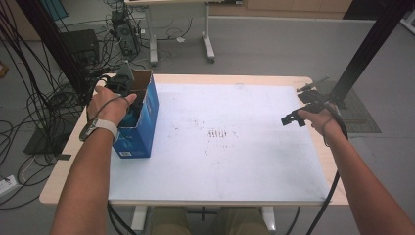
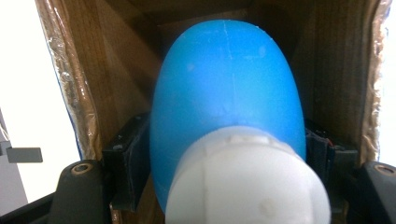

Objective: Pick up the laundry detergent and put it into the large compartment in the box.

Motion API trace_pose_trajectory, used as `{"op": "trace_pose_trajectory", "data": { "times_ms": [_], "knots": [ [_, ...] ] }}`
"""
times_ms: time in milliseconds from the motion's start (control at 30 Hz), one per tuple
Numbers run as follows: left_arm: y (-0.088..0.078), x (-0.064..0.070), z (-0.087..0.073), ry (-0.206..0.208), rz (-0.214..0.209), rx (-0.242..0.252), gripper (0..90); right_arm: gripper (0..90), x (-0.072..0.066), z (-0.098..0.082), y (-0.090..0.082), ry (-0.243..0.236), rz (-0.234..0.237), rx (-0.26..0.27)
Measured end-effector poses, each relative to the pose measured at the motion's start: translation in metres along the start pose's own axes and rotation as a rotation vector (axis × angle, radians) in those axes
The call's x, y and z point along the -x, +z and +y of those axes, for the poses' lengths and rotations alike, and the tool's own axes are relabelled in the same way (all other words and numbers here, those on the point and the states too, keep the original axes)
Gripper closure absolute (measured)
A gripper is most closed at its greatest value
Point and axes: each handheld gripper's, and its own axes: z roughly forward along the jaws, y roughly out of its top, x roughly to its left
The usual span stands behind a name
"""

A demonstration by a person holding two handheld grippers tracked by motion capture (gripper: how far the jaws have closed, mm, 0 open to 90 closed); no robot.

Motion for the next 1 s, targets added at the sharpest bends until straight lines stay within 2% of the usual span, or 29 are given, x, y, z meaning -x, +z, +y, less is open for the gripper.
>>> {"op": "trace_pose_trajectory", "data": {
  "times_ms": [167, 433, 633, 1000],
  "knots": [
    [-0.002, -0.001, 0.000, -0.008, -0.013, -0.004, 28.3, 8.7, 0.001, -0.001, -0.001, -0.002, -0.001, 0.002],
    [-0.005, -0.002, -0.003, -0.005, -0.022, 0.010, 28.0, 8.7, 0.000, -0.002, -0.001, -0.004, 0.002, 0.004],
    [-0.010, -0.004, -0.005, -0.011, -0.046, 0.029, 27.6, 8.7, -0.001, -0.002, -0.001, -0.006, 0.002, 0.001],
    [-0.023, -0.003, -0.007, -0.006, -0.039, 0.052, 14.4, 8.7, -0.004, -0.002, 0.000, -0.013, 0.008, 0.000]
  ]
}}
